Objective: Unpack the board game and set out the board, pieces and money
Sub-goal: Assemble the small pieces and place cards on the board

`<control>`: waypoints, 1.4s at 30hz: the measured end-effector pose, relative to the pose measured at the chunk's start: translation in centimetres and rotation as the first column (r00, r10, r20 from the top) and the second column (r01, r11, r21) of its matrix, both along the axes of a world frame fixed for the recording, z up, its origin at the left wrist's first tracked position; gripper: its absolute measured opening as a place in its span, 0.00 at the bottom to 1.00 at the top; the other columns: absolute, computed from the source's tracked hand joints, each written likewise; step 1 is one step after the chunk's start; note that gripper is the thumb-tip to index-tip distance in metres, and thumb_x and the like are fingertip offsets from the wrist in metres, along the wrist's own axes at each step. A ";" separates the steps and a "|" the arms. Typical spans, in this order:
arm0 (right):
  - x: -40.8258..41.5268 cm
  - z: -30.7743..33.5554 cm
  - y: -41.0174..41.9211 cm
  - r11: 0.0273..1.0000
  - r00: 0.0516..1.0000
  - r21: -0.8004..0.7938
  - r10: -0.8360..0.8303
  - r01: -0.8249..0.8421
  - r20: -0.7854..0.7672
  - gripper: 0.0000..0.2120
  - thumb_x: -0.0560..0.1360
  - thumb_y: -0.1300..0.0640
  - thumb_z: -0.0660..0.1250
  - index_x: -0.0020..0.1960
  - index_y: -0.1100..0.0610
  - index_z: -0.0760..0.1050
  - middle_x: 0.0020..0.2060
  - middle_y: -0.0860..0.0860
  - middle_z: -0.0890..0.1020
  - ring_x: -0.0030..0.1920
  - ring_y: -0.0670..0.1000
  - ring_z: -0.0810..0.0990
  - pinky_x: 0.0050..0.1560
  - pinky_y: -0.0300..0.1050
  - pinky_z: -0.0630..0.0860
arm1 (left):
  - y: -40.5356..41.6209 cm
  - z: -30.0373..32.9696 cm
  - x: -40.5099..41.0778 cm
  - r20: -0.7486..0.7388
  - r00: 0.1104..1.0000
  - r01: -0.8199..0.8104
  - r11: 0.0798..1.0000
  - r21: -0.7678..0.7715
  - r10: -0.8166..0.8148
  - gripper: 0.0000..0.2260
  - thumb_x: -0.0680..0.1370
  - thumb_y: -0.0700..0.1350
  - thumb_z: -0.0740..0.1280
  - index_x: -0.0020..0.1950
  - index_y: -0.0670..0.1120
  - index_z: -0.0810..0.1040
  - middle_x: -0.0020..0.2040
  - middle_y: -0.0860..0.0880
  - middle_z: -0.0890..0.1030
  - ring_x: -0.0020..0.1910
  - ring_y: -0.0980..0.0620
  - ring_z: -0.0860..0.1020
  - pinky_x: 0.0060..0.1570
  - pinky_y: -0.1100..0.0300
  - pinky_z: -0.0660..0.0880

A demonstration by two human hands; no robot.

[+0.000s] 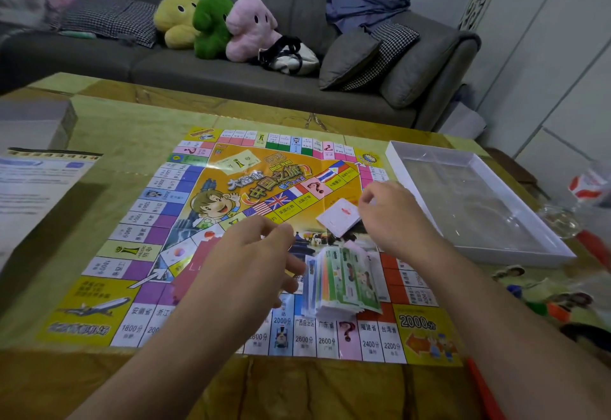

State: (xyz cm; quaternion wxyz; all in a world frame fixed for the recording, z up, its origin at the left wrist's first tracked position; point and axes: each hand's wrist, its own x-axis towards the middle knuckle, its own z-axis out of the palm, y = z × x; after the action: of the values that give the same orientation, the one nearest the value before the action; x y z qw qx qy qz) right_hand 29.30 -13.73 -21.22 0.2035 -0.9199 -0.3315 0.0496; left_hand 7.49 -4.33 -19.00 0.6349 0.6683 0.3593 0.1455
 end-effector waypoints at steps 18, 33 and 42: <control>-4.4 -1.7 -4.2 0.950 0.942 -0.124 0.254 -0.285 -0.219 0.22 0.79 0.47 0.73 0.71 0.46 0.73 0.64 0.43 0.70 0.67 0.47 0.69 0.68 0.48 0.70 | -5.2 -4.5 0.7 -0.357 0.920 0.351 0.736 0.578 -0.159 0.12 0.83 0.57 0.62 0.62 0.52 0.70 0.58 0.54 0.74 0.56 0.53 0.72 0.52 0.60 0.75; -6.1 -0.8 -2.9 0.949 0.925 -0.181 0.190 -0.259 -0.329 0.17 0.77 0.57 0.69 0.64 0.49 0.70 0.59 0.49 0.73 0.56 0.49 0.76 0.47 0.46 0.75 | -6.3 -5.3 0.5 -0.348 0.935 0.305 0.676 0.671 -0.077 0.15 0.83 0.53 0.63 0.68 0.51 0.66 0.63 0.52 0.71 0.61 0.52 0.69 0.58 0.61 0.70; -6.1 -0.4 -4.4 0.980 0.877 0.130 0.195 -0.153 -0.439 0.19 0.75 0.62 0.77 0.55 0.46 0.71 0.50 0.48 0.86 0.48 0.49 0.87 0.47 0.54 0.86 | -5.8 -6.3 0.7 -0.118 0.990 0.129 0.841 0.525 -0.078 0.23 0.76 0.49 0.73 0.63 0.56 0.63 0.58 0.56 0.71 0.61 0.53 0.73 0.58 0.54 0.79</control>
State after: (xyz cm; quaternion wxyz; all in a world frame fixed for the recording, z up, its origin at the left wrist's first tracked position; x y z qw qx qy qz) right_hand 23.23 -18.09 -21.63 0.3111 -0.8397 -0.3587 0.2636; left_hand 8.19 -10.14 -25.33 0.4150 0.8422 0.2971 0.1738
